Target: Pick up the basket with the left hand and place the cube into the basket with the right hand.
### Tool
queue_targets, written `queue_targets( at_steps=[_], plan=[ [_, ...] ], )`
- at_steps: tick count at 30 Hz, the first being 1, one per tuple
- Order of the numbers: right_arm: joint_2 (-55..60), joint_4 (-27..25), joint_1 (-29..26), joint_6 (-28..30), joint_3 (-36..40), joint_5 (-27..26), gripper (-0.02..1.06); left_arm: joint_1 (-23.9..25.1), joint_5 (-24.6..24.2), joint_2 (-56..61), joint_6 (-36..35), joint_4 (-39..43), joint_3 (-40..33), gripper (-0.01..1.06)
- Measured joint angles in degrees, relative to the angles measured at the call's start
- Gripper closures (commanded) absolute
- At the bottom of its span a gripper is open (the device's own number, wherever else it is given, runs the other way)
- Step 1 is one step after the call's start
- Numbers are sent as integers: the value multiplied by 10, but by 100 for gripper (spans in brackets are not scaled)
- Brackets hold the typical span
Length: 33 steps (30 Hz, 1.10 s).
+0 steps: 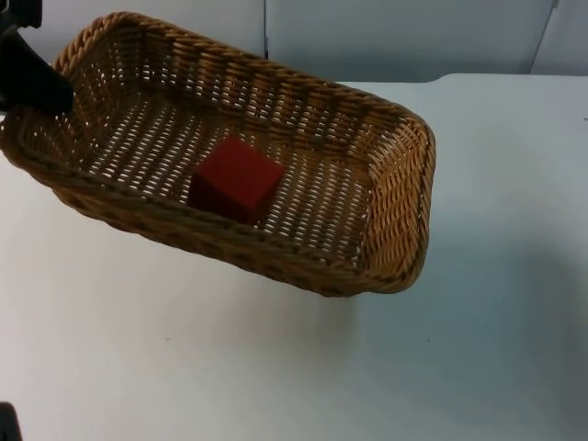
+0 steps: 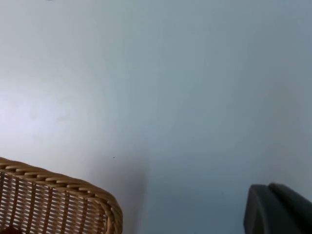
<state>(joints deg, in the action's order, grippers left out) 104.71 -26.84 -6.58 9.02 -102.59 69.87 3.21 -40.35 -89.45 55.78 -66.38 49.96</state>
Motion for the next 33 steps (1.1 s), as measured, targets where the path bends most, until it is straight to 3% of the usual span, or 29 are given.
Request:
queue_targets(
  at_steps=[10,19,28,32,33],
  plan=[
    [0,0,0,0,0,0,105,0,0,0,16,-61,0,105],
    [0,0,0,-1,0,0,105,-1,-73,-77,29,-99,0,105],
    [0,-3,0,-13,0,0,105,-1,-90,-146,92,-167,0,105],
    [0,-3,0,-14,0,0,105,-1,-100,-151,107,-206,0,96],
    [0,-3,0,-14,0,0,105,-1,-101,-151,113,-215,0,84]
  ],
)
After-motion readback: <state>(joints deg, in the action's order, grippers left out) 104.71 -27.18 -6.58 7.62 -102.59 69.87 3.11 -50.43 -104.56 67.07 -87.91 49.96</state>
